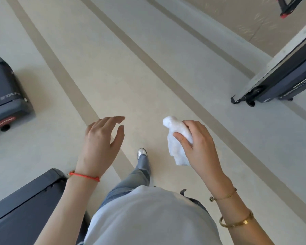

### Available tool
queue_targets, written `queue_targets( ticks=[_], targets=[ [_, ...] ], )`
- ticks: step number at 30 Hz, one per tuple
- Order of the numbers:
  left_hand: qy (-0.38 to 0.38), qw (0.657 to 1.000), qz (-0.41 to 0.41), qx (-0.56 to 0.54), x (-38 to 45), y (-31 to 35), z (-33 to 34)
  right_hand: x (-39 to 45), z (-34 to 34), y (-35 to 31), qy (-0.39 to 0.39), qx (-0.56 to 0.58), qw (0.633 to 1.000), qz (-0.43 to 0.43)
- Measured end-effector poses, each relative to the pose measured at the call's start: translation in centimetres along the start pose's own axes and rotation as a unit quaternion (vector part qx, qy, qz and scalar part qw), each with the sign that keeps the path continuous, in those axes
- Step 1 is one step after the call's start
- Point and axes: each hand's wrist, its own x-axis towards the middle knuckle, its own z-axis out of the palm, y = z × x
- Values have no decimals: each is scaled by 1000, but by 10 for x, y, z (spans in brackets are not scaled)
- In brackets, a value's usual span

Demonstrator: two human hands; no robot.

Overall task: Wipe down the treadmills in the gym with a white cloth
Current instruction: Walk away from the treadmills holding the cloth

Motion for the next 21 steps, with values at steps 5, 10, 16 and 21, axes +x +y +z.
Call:
queue_targets(
  ticks=[5,10,16,21],
  targets=[
    [12,1000,5,16,119,-32,6,134,12,-9,-9,11,1000,-14],
    [-4,1000,-6,17,216,-59,13,243,21,-17,-1,8,1000,-20],
    [-8,999,-28,13,317,-90,28,359,43,-21,2,12,1000,-27],
    [4,999,-54,0,406,-127,52,467,70,-17,-6,23,999,-43]
  ],
)
